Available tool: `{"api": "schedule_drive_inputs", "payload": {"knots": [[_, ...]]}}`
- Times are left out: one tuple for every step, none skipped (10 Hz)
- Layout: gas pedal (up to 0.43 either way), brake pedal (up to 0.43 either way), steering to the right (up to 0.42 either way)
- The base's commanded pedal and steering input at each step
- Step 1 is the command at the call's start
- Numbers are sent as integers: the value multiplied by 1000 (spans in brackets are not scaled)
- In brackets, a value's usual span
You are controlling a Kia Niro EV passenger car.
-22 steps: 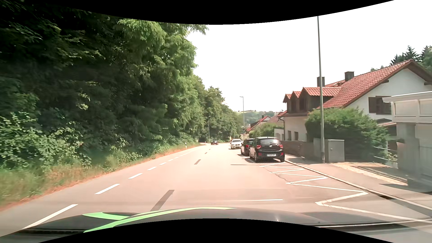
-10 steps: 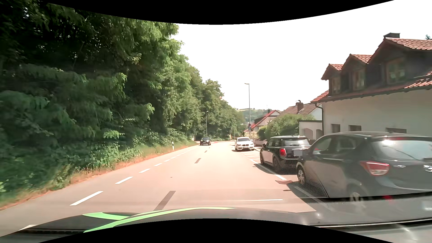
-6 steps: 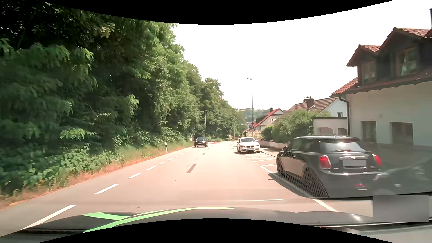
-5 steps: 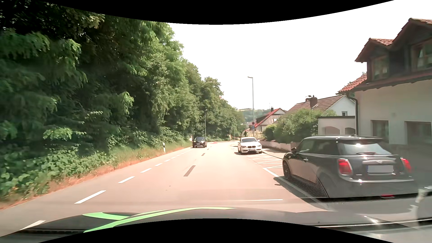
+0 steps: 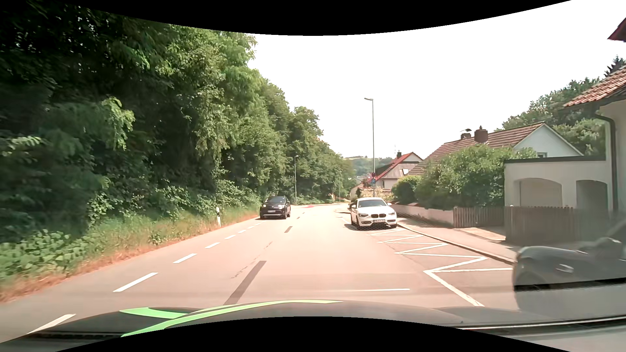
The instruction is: Follow the waypoints while adhering to traffic rules and regulations
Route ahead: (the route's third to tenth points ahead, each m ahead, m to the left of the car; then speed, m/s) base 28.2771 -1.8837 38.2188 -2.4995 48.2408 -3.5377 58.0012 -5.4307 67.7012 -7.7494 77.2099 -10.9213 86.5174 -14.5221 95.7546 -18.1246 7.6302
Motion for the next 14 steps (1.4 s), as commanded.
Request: {"api": "schedule_drive_inputs", "payload": {"knots": [[0, 79, 3], [0, 85, 3], [0, 85, 3], [0, 85, 3], [0, 85, 3], [0, 85, 3], [0, 85, 3], [0, 85, 3], [0, 85, 3], [0, 85, 3], [0, 85, 3], [0, 85, 3], [0, 85, 3], [0, 85, 3]]}}
